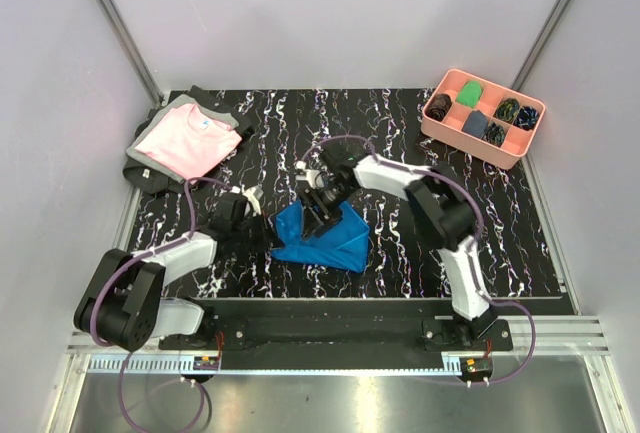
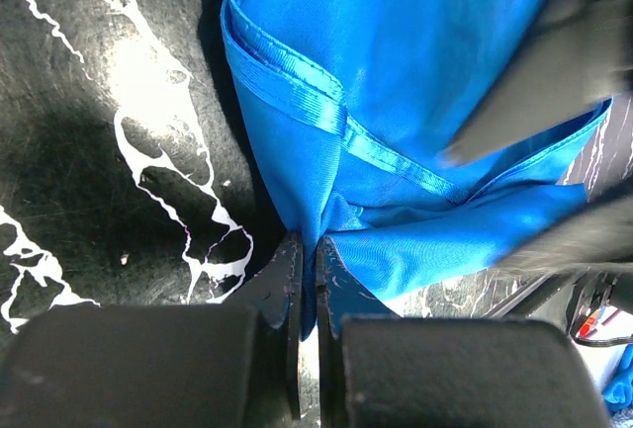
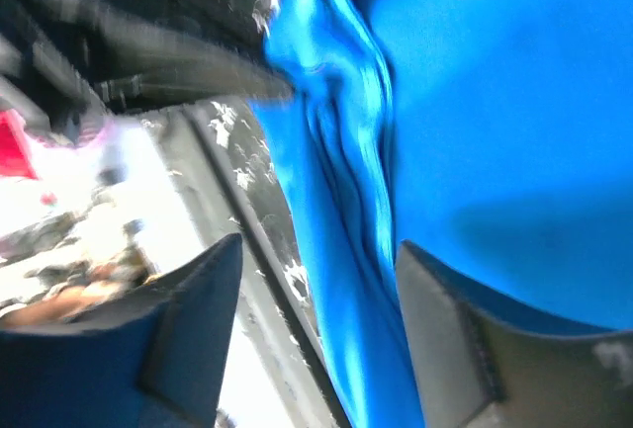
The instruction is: Fold the napkin, place the utensils inside, and roll it up
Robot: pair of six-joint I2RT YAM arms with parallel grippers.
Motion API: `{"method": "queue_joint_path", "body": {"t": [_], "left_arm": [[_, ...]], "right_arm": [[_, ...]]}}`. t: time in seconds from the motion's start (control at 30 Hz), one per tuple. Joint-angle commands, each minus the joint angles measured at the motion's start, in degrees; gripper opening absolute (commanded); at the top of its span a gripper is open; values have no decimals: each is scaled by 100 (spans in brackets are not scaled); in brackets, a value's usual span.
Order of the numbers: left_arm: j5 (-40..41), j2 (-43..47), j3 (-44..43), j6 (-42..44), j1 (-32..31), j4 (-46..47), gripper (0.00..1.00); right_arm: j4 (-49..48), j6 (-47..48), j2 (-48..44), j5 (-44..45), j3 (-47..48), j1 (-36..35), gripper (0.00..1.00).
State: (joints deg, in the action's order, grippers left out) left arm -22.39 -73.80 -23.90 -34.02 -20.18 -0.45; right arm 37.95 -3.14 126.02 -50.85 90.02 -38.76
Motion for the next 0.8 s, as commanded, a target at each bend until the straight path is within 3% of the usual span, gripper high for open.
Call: {"method": "queue_joint_path", "body": {"t": [0.0, 0.07, 0.13, 0.23, 0.37, 0.6, 0.77], "left_arm": [[130, -152, -264, 133, -12, -543, 0], [112, -248, -378, 150, -3, -614, 0], [51, -380, -475, 168, 6, -693, 0], [-28, -538, -563, 194, 15, -755, 0], [-55, -635, -633, 220, 23, -790, 0], [-64, -627, -660, 203, 23, -852, 0], [-46, -671, -642, 203, 41, -860, 0]], "right_arm": [[-656, 182, -1797, 1603, -1203, 36, 78], [-1157, 156, -2290, 2043, -2134, 27, 80], [-1700, 59, -3010, 2419, -3002, -43, 89], [-2203, -29, -3837, 2973, -3769, -323, 91], [-2512, -73, -4488, 3528, -4194, -755, 90], [-2626, -117, -4779, 4443, -4387, -1370, 86], [-2556, -424, -4683, 4321, -4414, -1432, 76]]}}
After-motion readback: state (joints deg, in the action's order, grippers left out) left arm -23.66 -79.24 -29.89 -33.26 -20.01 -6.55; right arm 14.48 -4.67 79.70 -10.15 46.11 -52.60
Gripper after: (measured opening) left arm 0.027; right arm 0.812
